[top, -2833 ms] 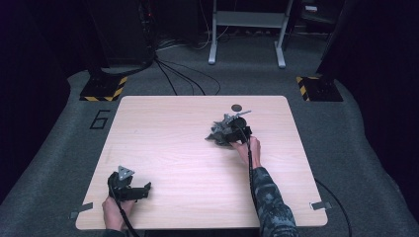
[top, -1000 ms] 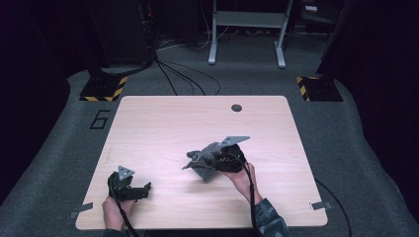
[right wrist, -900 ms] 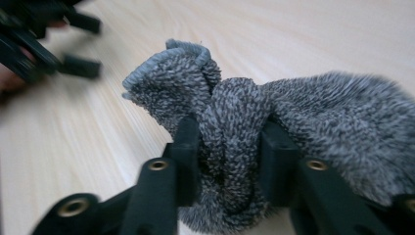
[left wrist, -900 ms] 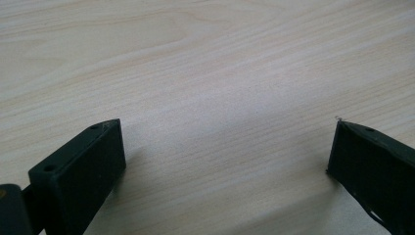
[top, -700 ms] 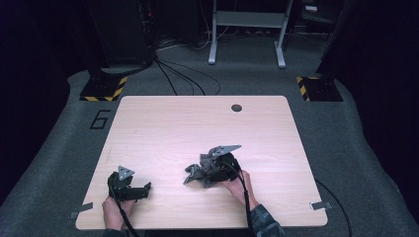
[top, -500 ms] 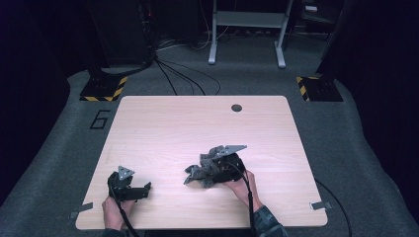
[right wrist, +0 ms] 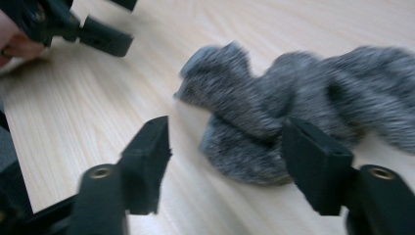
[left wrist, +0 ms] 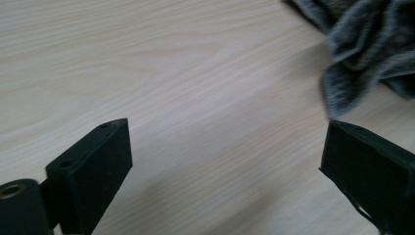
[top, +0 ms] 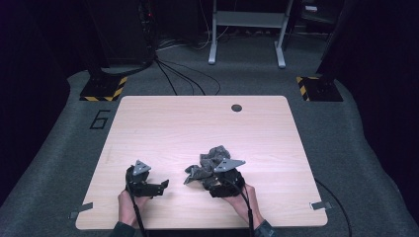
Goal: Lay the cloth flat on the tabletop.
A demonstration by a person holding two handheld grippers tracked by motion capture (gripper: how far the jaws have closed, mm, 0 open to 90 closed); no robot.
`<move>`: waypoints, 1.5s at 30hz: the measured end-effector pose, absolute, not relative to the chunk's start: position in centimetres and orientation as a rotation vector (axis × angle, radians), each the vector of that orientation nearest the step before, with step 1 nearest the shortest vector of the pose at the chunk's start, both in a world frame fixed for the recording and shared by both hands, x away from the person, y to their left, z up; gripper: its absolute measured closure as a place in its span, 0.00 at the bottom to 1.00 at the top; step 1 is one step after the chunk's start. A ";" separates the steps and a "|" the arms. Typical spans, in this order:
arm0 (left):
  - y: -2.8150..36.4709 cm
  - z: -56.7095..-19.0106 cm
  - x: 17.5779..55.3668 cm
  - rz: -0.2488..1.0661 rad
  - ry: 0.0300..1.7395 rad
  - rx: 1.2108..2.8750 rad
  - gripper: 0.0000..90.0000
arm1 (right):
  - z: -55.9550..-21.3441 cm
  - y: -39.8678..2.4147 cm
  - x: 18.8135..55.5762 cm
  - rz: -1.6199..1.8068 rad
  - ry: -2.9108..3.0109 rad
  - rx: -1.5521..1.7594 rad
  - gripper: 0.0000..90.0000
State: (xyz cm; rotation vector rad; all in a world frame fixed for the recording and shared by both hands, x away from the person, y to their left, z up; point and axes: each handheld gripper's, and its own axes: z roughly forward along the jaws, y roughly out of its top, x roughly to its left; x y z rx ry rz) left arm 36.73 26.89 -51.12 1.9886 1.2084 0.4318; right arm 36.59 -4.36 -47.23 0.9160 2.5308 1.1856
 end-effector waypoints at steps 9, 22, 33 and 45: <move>21.7 -50.8 36.9 0.362 1.005 2.103 0.25 | -50.4 -2.2 36.9 1.066 2.535 0.963 0.60; 18.5 -51.6 37.9 0.319 0.918 2.160 0.95 | -51.0 -2.2 37.3 1.019 2.502 0.961 0.91; 20.7 -50.3 38.1 0.286 0.982 2.028 0.98 | -49.4 -5.1 37.9 1.061 2.415 1.019 0.93; 22.3 -48.2 37.4 0.226 1.007 1.938 0.98 | -48.6 -5.7 38.1 1.023 2.388 0.982 0.91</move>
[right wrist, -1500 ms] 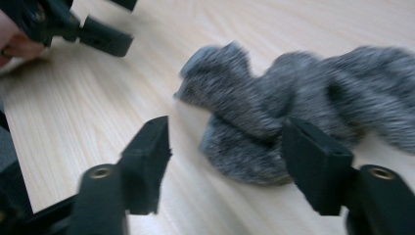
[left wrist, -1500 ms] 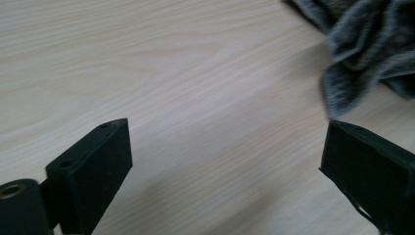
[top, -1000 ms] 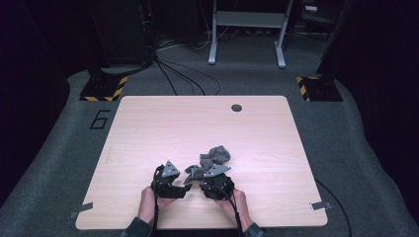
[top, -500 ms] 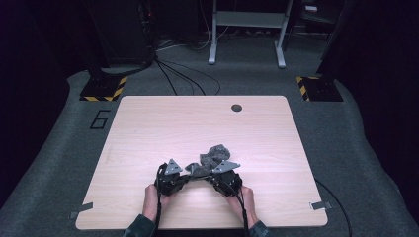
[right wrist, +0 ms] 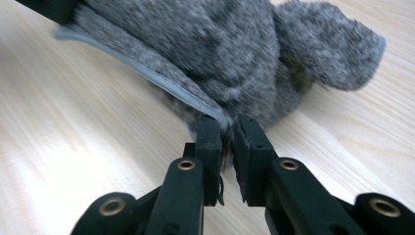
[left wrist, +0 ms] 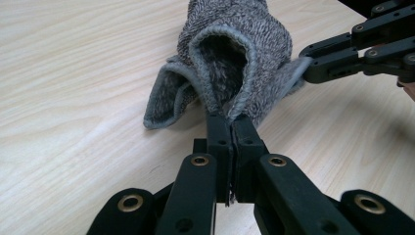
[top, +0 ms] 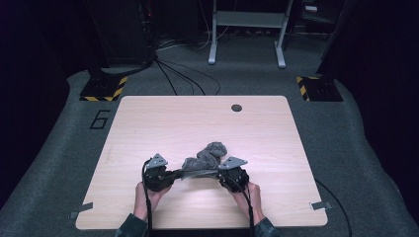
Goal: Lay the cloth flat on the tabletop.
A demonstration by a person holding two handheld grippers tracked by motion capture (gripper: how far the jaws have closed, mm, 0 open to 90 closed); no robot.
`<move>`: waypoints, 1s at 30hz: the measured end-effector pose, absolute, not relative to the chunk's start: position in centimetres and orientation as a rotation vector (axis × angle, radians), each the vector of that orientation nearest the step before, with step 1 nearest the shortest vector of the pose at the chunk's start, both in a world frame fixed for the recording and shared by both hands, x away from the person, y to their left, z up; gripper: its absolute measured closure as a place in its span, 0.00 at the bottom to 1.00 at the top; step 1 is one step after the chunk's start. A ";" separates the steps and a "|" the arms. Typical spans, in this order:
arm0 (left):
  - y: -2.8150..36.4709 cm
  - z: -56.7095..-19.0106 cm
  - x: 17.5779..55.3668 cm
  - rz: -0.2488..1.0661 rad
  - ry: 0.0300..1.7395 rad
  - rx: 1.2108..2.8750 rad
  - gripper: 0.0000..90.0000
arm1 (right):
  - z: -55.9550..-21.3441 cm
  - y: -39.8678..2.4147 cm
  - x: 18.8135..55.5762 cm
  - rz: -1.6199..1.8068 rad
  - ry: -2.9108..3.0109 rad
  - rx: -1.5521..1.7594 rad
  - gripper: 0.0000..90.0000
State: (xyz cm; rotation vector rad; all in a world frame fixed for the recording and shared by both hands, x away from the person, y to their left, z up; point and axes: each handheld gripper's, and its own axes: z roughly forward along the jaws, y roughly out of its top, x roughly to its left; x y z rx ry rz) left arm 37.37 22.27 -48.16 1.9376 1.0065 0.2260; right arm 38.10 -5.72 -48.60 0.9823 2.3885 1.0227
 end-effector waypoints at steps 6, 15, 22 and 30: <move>23.9 -47.4 37.3 0.193 1.013 1.897 0.98 | -49.1 -6.7 38.7 1.014 2.350 1.053 0.83; 25.3 -49.2 37.2 0.065 1.092 1.926 0.80 | -48.2 -7.4 40.3 1.047 2.354 1.103 0.55; 24.2 -50.3 37.5 0.046 1.115 1.999 0.56 | -45.3 -6.7 44.0 1.065 2.354 1.092 0.48; 23.1 -51.3 38.3 0.102 1.149 2.042 0.86 | -47.4 -4.7 48.8 0.870 2.542 1.154 0.68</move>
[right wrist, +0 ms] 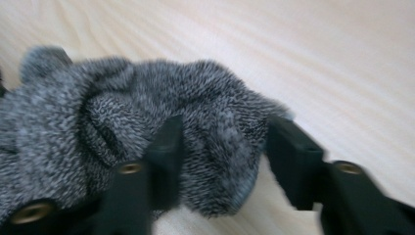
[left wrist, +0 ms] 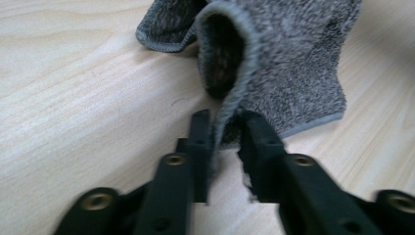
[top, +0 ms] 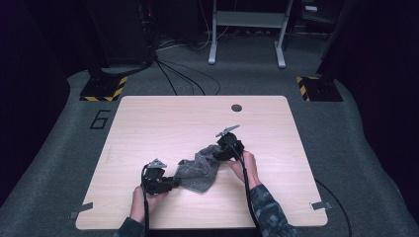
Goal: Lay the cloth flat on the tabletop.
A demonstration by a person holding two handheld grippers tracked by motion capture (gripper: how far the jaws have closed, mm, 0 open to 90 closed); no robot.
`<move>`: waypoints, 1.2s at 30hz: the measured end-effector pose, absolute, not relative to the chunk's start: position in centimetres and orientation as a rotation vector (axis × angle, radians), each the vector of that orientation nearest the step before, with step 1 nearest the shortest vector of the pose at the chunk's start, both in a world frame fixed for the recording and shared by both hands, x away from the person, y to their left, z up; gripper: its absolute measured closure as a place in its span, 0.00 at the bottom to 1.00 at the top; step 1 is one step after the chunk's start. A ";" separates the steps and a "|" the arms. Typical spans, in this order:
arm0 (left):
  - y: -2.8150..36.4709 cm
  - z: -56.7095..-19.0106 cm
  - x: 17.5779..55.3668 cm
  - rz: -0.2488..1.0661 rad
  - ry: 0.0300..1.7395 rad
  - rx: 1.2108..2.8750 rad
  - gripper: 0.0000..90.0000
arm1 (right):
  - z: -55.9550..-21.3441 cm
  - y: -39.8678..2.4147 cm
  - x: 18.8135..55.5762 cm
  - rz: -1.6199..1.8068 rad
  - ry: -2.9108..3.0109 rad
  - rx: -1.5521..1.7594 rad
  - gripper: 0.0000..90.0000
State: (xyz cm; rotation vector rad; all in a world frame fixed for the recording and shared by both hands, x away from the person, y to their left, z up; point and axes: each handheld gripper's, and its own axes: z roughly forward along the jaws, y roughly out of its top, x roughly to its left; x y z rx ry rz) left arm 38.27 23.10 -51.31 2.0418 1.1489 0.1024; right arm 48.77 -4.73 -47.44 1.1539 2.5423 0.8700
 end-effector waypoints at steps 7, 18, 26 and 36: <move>23.0 -51.2 38.8 0.122 1.124 2.074 0.98 | -47.9 -5.8 47.8 0.835 2.529 1.201 0.92; 24.0 -50.4 41.0 0.126 1.144 2.106 0.98 | -47.1 -10.3 42.2 0.807 2.507 1.277 0.93; 24.2 -50.3 41.9 0.094 1.144 2.150 0.87 | -46.1 -12.8 40.0 0.892 2.536 1.348 0.63; 24.4 -50.4 41.3 0.143 1.184 2.122 0.56 | -42.4 -9.5 44.8 1.028 2.502 1.119 0.50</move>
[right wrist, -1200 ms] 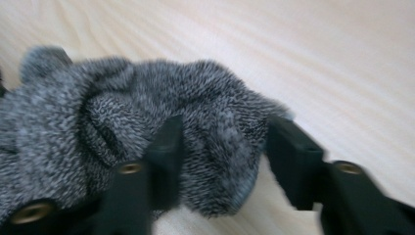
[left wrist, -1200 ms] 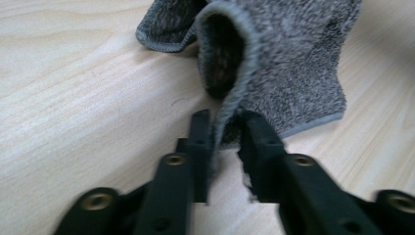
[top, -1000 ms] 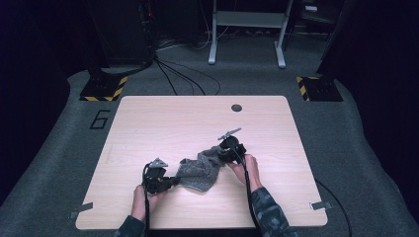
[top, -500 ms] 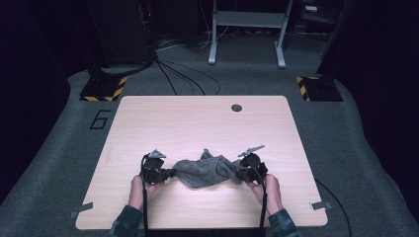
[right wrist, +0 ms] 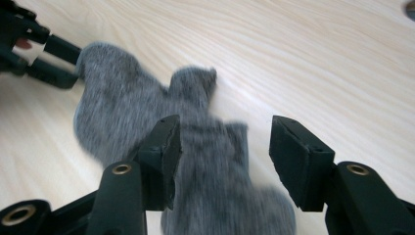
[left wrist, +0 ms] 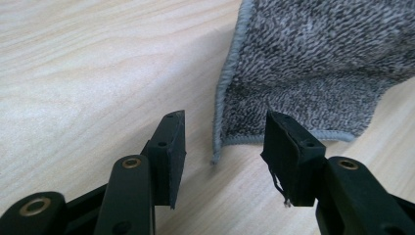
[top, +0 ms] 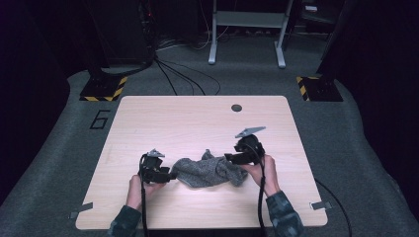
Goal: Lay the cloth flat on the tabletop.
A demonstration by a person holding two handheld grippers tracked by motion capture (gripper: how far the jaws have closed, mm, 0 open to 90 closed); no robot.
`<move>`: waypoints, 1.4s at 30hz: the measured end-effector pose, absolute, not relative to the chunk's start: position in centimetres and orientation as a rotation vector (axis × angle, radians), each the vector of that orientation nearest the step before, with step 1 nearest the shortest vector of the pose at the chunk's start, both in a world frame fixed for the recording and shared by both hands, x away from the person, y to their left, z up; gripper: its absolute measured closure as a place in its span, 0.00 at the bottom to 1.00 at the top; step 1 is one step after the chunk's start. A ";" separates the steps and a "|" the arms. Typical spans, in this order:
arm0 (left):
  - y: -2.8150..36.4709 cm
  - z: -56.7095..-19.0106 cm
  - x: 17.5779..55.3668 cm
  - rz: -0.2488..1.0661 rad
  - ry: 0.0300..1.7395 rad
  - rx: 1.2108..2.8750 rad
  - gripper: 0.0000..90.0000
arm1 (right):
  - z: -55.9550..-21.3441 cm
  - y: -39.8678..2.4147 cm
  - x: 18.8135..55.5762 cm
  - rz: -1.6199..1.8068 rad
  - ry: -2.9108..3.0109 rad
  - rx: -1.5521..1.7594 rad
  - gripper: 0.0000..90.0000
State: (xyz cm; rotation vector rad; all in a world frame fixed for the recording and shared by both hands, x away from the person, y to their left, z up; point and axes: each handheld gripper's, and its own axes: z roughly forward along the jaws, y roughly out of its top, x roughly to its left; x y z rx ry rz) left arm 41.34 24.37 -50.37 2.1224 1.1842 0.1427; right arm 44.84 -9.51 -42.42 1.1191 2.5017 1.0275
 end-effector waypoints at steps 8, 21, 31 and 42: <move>23.6 -50.8 41.2 0.170 1.147 2.166 0.65 | -46.7 -3.4 50.2 0.844 2.662 1.085 0.50; 22.7 -50.6 40.6 0.274 1.112 2.243 0.88 | -49.4 -1.2 51.5 0.691 2.720 1.090 0.76; 22.6 -50.8 40.2 0.294 1.076 2.239 0.99 | -48.8 -2.7 51.4 0.858 2.692 1.184 0.88; 23.5 -48.6 40.5 0.386 1.048 2.165 0.99 | -44.8 -7.3 50.0 1.063 2.515 1.191 0.87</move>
